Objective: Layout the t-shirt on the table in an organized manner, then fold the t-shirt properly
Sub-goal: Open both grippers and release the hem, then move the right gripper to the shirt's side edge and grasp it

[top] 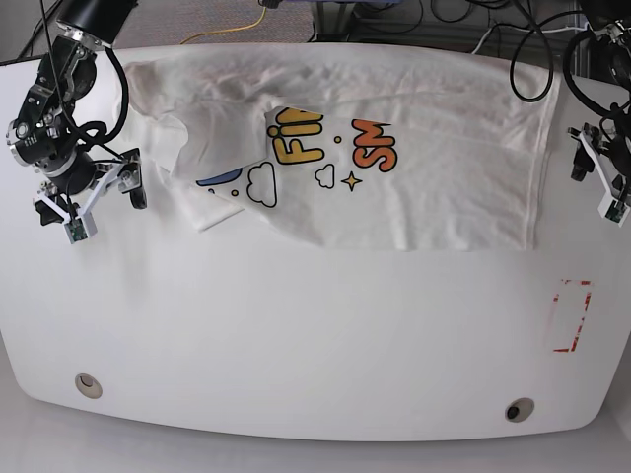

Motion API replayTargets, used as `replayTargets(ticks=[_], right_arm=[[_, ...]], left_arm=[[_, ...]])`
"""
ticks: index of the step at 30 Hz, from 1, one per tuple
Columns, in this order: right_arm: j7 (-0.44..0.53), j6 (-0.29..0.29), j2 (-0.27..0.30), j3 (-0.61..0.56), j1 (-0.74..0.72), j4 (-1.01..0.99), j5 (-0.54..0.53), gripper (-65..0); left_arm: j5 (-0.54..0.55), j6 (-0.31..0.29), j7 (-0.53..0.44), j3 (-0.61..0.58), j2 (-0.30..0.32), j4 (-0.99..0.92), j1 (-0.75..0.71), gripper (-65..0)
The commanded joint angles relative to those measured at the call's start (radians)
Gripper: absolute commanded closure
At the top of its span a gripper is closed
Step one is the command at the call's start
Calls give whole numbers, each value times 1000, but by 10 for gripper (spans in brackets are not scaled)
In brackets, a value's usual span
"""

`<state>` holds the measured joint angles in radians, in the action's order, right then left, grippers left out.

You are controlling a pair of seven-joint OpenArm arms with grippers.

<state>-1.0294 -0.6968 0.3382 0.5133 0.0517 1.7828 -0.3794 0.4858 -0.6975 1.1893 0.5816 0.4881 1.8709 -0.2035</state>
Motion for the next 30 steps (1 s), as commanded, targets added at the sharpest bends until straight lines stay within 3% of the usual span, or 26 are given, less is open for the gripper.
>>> replayTargets(ticks=[1,8,17,30], right_arm=[[13,-1,0,-38,-56,-48,-10,-650],[19,-1,-17,-124,-158,-212,-8,-650],[114,-1,-21,-267,-223,-351,-8,-650],[223,-1,-23,-347,-234,-502,-8,-647]], left_arm=[[4,-1,-12,7,21,16,23,-376],[3,-1,-12,7,19,14,29,-376],[3,-1,-12,7,19,11,29,-376],[3,-1,-13,7,19,11,29,-376]])
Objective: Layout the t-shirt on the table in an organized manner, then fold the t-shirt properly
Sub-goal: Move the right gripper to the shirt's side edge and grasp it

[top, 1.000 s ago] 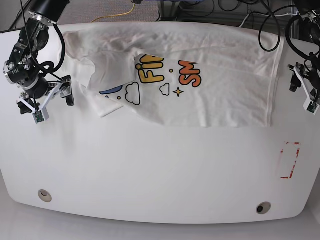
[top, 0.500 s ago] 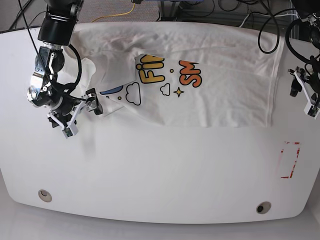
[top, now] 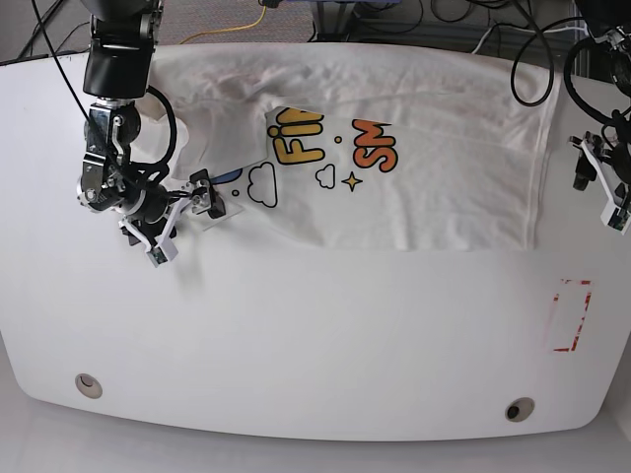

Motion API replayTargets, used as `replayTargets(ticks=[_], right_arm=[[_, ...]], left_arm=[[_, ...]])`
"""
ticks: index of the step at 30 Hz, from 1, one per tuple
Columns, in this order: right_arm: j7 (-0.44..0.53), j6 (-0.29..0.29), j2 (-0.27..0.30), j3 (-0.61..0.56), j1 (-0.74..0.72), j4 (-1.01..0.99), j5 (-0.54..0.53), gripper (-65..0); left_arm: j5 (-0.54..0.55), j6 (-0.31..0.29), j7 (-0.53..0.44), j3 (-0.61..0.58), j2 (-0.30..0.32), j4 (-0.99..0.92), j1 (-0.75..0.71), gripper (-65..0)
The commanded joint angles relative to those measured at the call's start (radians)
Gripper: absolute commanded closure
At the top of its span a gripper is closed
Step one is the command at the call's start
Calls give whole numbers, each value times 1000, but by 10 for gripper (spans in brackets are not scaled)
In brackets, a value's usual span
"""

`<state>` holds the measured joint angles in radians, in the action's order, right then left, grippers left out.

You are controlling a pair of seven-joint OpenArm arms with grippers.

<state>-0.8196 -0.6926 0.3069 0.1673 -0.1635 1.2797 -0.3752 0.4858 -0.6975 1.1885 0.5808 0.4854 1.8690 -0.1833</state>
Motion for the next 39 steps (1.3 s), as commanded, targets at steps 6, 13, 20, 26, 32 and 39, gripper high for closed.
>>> replayTargets(ticks=[6,13,20,26,32,39], right_arm=[[19,-6,8,-2,-1,-12,-17,-528],[19,-6,-16,-2,5,-8,-12,-298],[18,-6,-22,-4,6,-8,-12,-78],[13,-6,-22,-4,6,13,-14,-49],[4,-6,-21,-4,8,96,-14,0],[-59,-6,-15,1,-21,216,-12,-2]], left_arm=[[3,-1,-14,8,22,13,9,-376],[3,-1,-15,8,22,11,9,-376],[3,-1,-15,8,22,11,11,-375],[3,-1,-15,8,22,11,11,-375],[1,-1,-15,8,22,11,11,-375],[1,-1,-15,8,20,11,11,-375]])
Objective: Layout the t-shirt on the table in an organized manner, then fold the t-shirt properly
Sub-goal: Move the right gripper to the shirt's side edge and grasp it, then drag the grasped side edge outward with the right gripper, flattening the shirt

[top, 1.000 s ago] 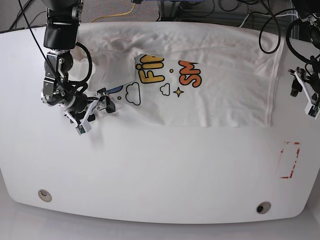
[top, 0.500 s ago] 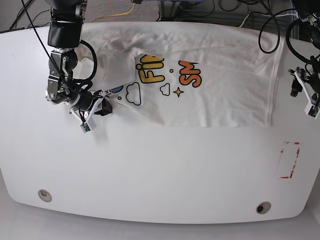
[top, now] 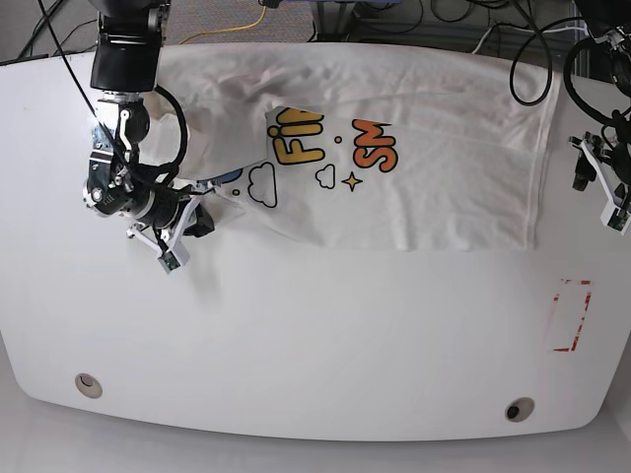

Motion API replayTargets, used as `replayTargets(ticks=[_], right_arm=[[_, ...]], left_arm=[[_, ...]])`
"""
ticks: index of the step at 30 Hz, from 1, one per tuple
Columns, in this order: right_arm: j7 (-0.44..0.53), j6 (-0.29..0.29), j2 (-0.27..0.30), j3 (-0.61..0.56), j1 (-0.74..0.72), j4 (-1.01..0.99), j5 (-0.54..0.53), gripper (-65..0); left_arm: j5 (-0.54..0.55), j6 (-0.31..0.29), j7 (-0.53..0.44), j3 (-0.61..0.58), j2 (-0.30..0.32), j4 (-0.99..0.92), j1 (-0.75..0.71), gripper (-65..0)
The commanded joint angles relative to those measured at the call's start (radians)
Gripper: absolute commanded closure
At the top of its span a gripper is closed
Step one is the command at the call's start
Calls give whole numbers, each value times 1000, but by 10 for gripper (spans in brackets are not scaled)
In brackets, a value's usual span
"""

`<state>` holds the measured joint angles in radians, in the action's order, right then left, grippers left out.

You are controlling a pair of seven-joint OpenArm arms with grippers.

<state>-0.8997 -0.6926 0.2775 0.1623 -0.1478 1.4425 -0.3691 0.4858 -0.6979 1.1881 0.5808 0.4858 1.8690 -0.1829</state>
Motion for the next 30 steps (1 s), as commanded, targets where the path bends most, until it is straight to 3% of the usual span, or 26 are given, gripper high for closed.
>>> replayTargets(ticks=[1,10,30], right_arm=[[17,-6,15,7,-40,70,-18,-2],[-34,-6,47,9,-103,140,-17,-2],[-39,-6,113,59,-237,134,-18,-8]], left_arm=[[1,0,-15,6,20,11,10,-375],[1,0,-15,6,20,11,10,-375],[1,0,-15,6,0,11,10,-375]])
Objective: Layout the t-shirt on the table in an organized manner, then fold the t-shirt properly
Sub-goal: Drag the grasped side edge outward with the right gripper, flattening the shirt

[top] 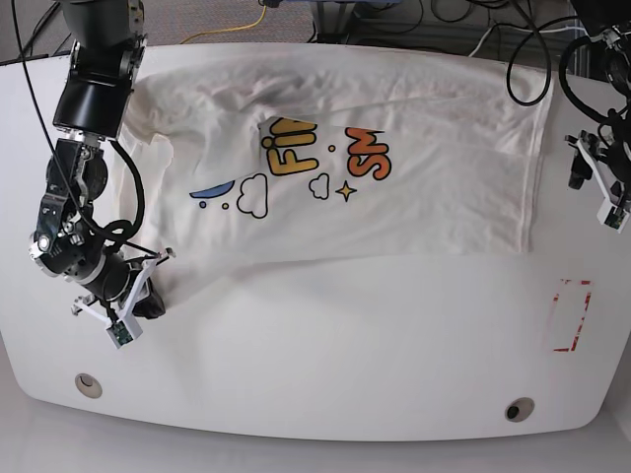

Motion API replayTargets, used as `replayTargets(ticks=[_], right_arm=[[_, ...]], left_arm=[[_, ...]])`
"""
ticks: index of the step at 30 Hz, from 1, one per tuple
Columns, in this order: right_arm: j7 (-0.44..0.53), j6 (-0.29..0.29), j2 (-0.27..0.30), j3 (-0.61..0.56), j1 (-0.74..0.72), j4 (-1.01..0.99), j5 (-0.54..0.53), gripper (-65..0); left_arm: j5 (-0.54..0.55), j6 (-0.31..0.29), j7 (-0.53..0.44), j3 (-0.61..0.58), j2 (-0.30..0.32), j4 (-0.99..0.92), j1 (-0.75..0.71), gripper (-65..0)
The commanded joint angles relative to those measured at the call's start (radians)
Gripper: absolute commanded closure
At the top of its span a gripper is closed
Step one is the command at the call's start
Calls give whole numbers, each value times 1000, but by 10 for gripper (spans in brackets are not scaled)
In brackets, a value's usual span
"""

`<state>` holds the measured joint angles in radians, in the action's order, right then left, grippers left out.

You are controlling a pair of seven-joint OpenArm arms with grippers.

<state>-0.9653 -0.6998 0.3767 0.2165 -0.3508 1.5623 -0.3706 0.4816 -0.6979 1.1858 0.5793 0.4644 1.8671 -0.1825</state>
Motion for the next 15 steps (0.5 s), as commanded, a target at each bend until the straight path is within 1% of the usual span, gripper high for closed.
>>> replayTargets(ticks=[1,3,4,6,7,8,9,11,12,13,14,15], right_arm=[[27,2,14,5,-34,14,-17,-8],[27,2,14,2,-34,14,-17,-19],[27,2,14,1,-34,14,-17,-38],[27,2,14,1,-29,14,-17,-127],[27,2,14,2,-27,14,-15,-187],[27,2,12,5,-24,14,-15,-268],[27,2,12,5,-20,14,-15,-311],[29,2,12,5,3,19,-15,-479],[29,2,12,5,9,20,-15,-539],[29,2,12,5,12,20,-15,-617],[29,2,12,5,12,20,-15,-650],[29,2,14,5,14,20,-15,-650]], left_arm=[[6,0,-13,8,21,13,10,-375],[6,0,-13,6,20,13,8,-375],[6,0,-13,5,20,13,8,-375],[6,0,-13,-8,20,13,8,-375],[6,0,-13,-14,20,13,8,-375],[6,0,-13,-18,20,13,8,-375],[6,0,-13,-18,20,13,8,-375],[6,0,-13,-18,20,13,8,-374],[6,0,-13,-18,20,13,8,-374],[6,0,-13,-18,20,13,8,-374],[6,0,-13,-18,20,13,8,-374],[6,0,-13,-18,20,13,8,-374]])
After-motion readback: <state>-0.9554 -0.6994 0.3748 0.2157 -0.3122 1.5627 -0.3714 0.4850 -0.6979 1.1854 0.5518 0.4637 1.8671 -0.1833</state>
